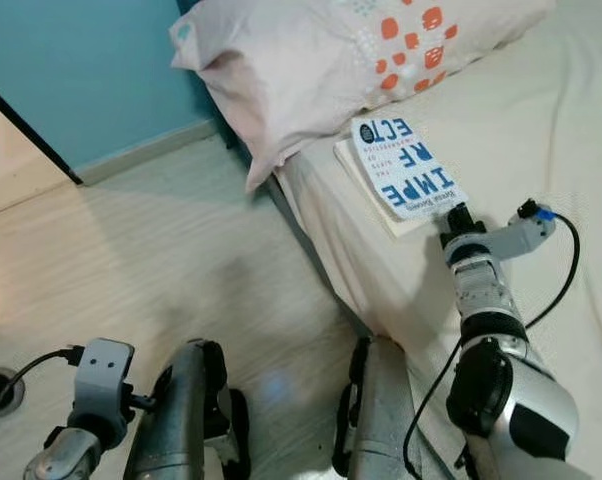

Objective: Clean up the room

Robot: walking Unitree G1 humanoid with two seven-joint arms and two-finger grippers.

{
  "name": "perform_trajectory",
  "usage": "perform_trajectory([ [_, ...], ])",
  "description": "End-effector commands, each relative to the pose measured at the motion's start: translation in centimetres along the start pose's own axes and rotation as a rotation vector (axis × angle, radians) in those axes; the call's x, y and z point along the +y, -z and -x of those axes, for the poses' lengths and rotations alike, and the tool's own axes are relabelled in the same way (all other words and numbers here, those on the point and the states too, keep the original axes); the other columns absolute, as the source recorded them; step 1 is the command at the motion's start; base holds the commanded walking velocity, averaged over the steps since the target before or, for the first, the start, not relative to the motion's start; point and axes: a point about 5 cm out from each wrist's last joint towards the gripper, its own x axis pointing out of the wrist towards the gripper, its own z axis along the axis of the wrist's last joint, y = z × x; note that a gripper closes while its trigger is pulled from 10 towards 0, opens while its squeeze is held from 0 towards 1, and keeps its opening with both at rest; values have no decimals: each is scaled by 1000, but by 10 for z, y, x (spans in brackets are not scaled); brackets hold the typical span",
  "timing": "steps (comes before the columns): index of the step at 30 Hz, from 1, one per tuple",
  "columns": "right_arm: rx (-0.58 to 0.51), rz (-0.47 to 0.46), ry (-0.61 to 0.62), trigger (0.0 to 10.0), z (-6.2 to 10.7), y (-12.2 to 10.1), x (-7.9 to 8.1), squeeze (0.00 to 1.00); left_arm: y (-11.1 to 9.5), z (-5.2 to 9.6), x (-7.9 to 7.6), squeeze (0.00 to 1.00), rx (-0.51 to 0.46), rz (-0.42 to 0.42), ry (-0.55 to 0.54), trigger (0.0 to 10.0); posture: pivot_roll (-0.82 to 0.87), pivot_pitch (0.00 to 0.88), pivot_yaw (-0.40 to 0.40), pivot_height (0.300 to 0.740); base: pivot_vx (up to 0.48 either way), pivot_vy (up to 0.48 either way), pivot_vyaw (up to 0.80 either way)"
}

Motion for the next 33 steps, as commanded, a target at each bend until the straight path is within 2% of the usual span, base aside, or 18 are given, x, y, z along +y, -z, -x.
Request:
perform_trajectory([
  [1, 9, 14, 14, 10000, 2, 0, -7, 0, 19, 11, 2, 0, 89, -10, 5, 10000, 169, 528, -54, 580, 0, 0, 0],
  [7, 26, 60, -13, 10000, -1, -2, 2, 0, 18, 13, 3, 0, 90, -10, 2, 10000, 164, 526, -62, 580, 0, 0, 0],
  [10, 27, 71, -8, 10000, -1, -1, 0, 0, 18, 11, 1, 0, 91, -6, 4, 10000, 159, 514, -65, 580, 0, 0, 0],
  [15, 34, 122, 36, 10000, 5, 0, -14, 0, 18, 6, -4, 0, 88, 4, 9, 10000, 144, 477, -77, 580, 0, 0, 0],
  [16, 10, 195, 114, 10000, 12, -7, -32, 0, 18, -1, -7, 0, 83, 12, 5, 10000, 139, 420, -86, 580, 0, 0, 0],
  [17, 10, 195, 114, 10000, 12, -7, -32, 0, 18, -1, -7, 0, 83, 12, 5, 10000, 139, 420, -86, 580, 0, 0, 0],
  [19, -50, 324, 265, 10000, 23, -26, -57, 0, 16, -10, -6, 0, 78, 17, -14, 10000, 131, 373, -88, 580, 0, 0, 0],
  [22, -72, 369, 319, 10000, 27, -33, -64, 0, 16, -13, -6, 0, 78, 18, -22, 10000, 131, 373, -88, 580, 0, 0, 0],
  [23, -138, 445, 372, 10000, 34, -53, -72, 0, 14, -21, 1, 0, 79, 11, -61, 10000, 109, 316, -82, 580, 0, 0, 0],
  [24, -207, 489, 369, 10000, 39, -73, -74, 0, 9, -31, 11, 0, 73, 7, -109, 10000, 90, 275, -79, 580, 0, 0, 0],
  [25, -252, 516, 358, 10000, 42, -86, -74, 0, 4, -37, 17, 0, 67, 6, -141, 10000, 90, 275, -79, 580, 0, 0, 0],
  [26, -265, 528, 280, 10000, 43, -90, -69, 0, -2, -45, 26, 0, 57, -2, -174, 10000, 70, 234, -73, 580, 0, 0, 0],
  [27, -265, 528, 280, 10000, 43, -90, -69, 0, -2, -45, 26, 0, 57, -2, -174, 10000, 70, 234, -73, 580, 0, 0, 0],
  [28, -220, 562, 194, 10000, 42, -83, -66, 0, -11, -53, 36, 0, 40, -12, -220, 10000, 57, 204, -71, 585, 0, 0, 0],
  [30, -98, 621, 82, 10000, 41, -56, -64, 0, -27, -66, 53, 0, 24, -16, -307, 10000, 43, 149, -67, 595, 0, 0, 0],
  [31, -28, 653, 47, 10000, 43, -35, -66, 0, -32, -72, 60, 0, 44, -10, -358, 10000, 44, 128, -65, 600, -480, 0, 0],
  [32, -28, 653, 47, 10000, 43, -35, -66, 0, -32, -72, 60, 0, 44, -10, -358, 10000, 44, 128, -65, 600, -480, 0, 0],
  [33, 13, 668, 28, 10000, 45, -21, -68, 0, -34, -76, 64, 0, 62, -5, -388, 10000, 44, 119, -64, 605, -480, 0, 0],
])
